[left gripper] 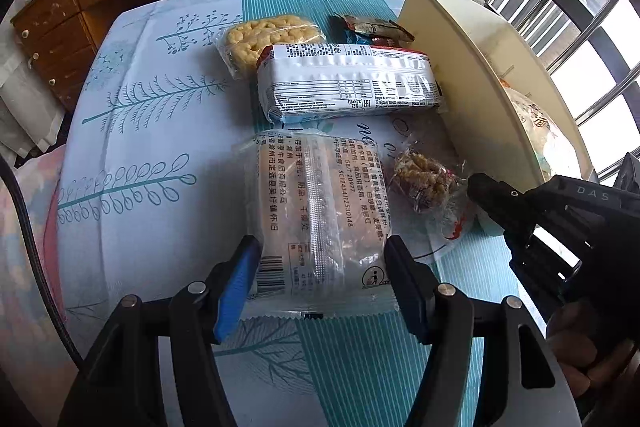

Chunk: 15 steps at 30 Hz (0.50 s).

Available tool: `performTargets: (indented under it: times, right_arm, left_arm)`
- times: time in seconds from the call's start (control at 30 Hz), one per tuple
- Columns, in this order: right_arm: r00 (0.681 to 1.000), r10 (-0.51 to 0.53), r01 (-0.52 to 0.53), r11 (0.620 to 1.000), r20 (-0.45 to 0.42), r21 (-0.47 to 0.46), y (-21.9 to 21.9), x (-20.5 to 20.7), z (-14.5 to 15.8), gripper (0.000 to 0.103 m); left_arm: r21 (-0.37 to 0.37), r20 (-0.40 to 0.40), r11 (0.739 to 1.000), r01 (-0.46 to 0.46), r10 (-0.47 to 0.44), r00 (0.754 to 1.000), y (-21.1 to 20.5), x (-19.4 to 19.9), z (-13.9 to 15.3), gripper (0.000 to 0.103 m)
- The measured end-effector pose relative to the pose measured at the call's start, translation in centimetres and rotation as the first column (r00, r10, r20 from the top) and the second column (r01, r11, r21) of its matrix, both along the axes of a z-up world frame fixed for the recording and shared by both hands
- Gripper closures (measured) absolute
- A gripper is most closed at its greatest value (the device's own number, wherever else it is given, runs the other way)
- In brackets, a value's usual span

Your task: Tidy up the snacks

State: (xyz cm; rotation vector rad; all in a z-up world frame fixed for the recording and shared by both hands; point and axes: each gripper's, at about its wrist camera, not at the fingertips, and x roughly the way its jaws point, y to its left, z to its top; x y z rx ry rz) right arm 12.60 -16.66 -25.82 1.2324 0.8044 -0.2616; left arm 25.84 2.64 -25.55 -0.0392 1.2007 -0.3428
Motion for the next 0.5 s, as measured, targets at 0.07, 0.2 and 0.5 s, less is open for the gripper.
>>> performTargets:
  times: [0.07,0.2,0.5]
  right_arm:
    - [1.0,0.009,-0.009,1.0,0.014,-0.011,0.3,-0.1,0.6,0.103]
    - [0.999,0.034,-0.033,0.999,0.029,-0.031,1.3,-0.3,1.7,0.103]
    - [0.987,0.115,-0.103,0.989,0.113,-0.108,2.8,-1.8,4.7,0.103]
  left_arm:
    - [-0.006,0.014,1.0,0.004,-0.004,1.0,0.1,-0.5,0.6,0.04]
    - [-0.006,0.041,1.0,0.015,-0.014,0.999,0.2,-1.1,1.9,0.04]
    - [-0.011,0.108,1.0,0.016,-0.015,0.994,1.0,-2.1,5.1,0.04]
